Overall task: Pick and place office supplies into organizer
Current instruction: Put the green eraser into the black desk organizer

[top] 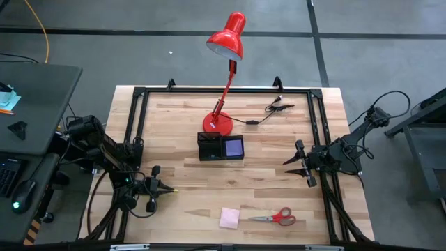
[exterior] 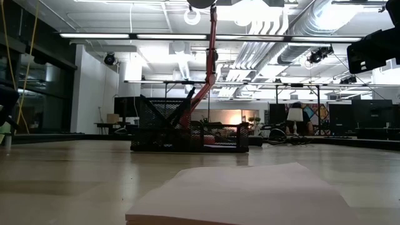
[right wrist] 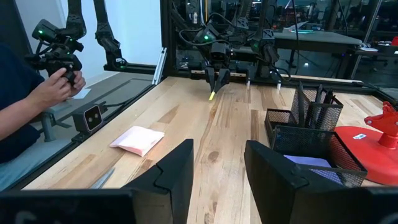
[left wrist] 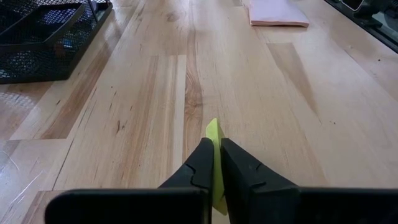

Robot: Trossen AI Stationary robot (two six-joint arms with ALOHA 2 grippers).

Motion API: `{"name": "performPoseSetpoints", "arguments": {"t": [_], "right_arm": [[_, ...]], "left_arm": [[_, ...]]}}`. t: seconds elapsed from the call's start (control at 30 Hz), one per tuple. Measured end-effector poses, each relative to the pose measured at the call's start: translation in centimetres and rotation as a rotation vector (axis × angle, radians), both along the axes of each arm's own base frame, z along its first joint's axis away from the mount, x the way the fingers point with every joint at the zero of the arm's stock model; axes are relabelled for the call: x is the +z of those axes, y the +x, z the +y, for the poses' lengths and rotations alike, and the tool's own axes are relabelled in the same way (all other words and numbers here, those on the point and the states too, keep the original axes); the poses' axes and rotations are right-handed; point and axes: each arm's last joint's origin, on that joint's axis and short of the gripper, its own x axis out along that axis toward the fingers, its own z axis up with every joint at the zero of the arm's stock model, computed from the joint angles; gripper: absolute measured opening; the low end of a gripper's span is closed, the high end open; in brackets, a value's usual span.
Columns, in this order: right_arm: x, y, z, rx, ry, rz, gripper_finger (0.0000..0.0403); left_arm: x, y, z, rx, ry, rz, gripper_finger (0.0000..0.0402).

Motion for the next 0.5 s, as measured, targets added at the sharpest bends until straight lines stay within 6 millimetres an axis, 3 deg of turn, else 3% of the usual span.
{"name": "performPoseSetpoints", "arguments": {"t": [0.5], "right_arm": [[0.0,0.0,0.0,0.0,0.0,0.0,0.0134]], "left_arm": [[0.0,0.0,0.0,0.0,-0.001,0.0,0.0007]]}}
